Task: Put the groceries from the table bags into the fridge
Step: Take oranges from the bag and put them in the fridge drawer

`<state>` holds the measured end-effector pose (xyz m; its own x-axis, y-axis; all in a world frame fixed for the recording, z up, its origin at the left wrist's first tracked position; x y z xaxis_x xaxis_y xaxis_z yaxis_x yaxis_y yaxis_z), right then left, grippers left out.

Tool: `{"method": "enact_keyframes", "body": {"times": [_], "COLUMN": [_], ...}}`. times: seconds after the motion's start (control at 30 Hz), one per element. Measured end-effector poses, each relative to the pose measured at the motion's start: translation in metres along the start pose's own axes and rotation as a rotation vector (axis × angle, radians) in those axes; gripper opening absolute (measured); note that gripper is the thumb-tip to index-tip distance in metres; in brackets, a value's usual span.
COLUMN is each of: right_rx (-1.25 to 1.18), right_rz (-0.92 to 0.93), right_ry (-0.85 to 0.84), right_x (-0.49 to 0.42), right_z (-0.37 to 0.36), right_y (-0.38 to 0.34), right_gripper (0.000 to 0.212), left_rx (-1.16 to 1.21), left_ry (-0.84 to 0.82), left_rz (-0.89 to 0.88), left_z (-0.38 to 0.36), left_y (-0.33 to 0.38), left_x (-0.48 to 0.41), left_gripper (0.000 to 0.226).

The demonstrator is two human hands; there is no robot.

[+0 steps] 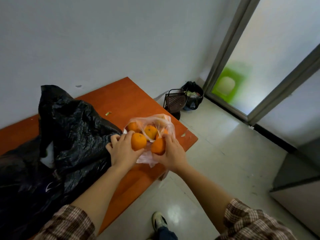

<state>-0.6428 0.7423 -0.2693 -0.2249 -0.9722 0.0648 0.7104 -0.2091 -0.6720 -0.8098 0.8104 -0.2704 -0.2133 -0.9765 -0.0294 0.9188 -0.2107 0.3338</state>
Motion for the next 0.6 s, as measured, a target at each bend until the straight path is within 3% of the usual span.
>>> {"method": "enact_keyframes", "body": {"times": [0.07,0.23,0.6], "right_rx": [-0.029,-0.063,0.075], "right_rz": [0.024,-0.009,-0.158], "right_ry": [0.074,0.296,0.833], "right_x": [0.013,0.045,0.221], "right_z": [0.029,0.13,0.4], "right_y": [-0.004,0.005,0.127], "right_gripper": [0.081,0.078,0.075], "left_rx": [0.049,0.223,0.578], "left_ry": [0.052,0.105,0.023], "left_rz": [-0.019,-0.21,-0.717], "left_z": [0.02,0.062,0.077], "left_y": [0.016,0.109,0.439], "left_x": [-0.004,-0.014,0.088], "left_gripper": [0.071,0.068,0.073]}}
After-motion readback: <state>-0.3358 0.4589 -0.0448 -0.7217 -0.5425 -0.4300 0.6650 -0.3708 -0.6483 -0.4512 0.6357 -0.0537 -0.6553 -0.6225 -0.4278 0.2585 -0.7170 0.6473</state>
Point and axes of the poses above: each hand's wrist, its own x-axis away from the middle knuckle, its own z-axis out of the back of the hand, y = z × x, the point moved 8 cm from there along -x, towards the middle knuckle, and after that the axes turned 6 degrees about -x, right-handed, at the moved point
